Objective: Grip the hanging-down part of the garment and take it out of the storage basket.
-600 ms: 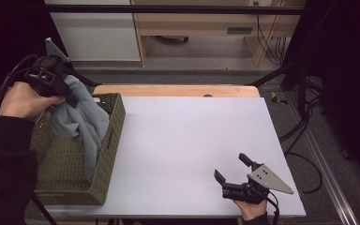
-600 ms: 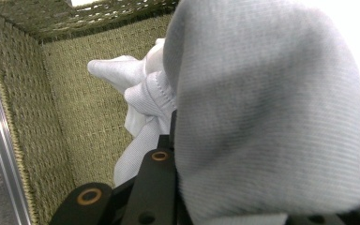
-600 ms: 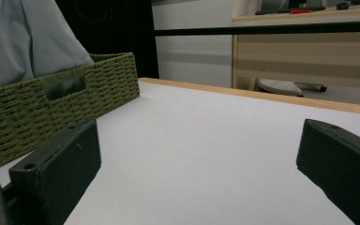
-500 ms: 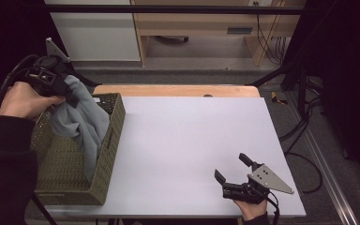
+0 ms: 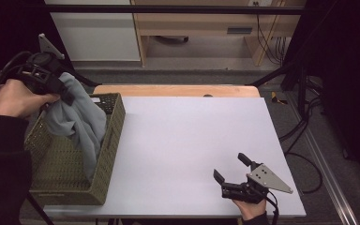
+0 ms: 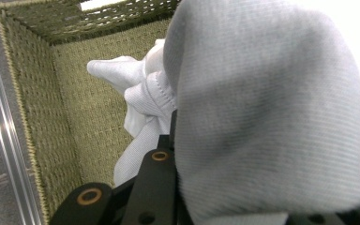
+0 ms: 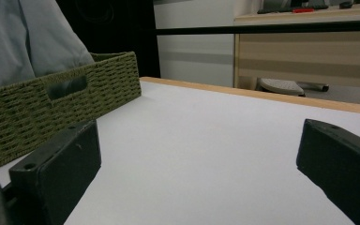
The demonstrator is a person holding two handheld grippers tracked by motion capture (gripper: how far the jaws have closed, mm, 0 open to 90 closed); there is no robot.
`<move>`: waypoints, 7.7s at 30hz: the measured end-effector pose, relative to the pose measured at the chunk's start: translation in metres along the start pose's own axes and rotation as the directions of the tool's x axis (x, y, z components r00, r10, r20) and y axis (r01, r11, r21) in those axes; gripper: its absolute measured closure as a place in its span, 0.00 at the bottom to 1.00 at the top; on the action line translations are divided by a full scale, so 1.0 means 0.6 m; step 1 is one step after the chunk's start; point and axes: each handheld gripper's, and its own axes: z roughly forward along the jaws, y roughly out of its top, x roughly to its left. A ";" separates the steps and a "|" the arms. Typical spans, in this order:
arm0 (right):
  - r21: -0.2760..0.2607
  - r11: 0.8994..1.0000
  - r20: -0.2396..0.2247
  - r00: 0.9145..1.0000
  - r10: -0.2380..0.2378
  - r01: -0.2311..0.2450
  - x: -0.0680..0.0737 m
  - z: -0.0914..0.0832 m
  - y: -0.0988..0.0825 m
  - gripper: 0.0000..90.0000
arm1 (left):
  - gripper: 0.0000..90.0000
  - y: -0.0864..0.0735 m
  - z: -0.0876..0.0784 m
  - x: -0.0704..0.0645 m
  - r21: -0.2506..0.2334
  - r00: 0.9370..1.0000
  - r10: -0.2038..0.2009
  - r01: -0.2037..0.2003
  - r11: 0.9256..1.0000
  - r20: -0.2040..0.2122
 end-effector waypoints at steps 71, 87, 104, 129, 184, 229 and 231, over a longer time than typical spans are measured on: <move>-0.046 0.999 -0.254 0.967 -0.029 0.018 0.117 0.141 0.093 0.00 | 0.86 0.010 -0.174 -0.037 -0.142 0.996 0.070 -0.078 0.987 -0.064; -0.036 0.999 -0.350 0.936 -0.022 0.010 0.194 0.242 0.118 0.01 | 0.86 0.013 -0.167 -0.035 -0.132 0.995 0.076 -0.084 0.988 -0.066; -0.011 1.000 -0.386 0.922 0.009 -0.014 0.245 0.316 0.122 0.01 | 0.86 0.021 -0.154 -0.042 -0.100 0.994 0.085 -0.091 0.991 -0.068; 0.008 0.999 -0.428 0.904 -0.024 0.031 0.325 0.412 0.141 0.02 | 0.86 0.020 -0.157 -0.042 -0.107 0.993 0.092 -0.099 0.989 -0.067; 0.081 0.992 -0.400 0.915 -0.055 0.096 0.328 0.441 0.157 0.96 | 0.86 0.017 -0.158 -0.039 -0.114 0.993 0.082 -0.092 0.989 -0.088; -0.038 0.985 -0.309 0.936 -0.170 0.167 0.201 0.267 0.264 0.96 | 0.86 0.034 -0.147 -0.080 -0.106 0.988 0.133 -0.141 0.984 -0.080; -0.038 0.985 -0.308 0.936 -0.169 0.166 0.199 0.264 0.265 0.96 | 0.86 0.035 -0.147 -0.082 -0.105 0.988 0.136 -0.144 0.984 -0.080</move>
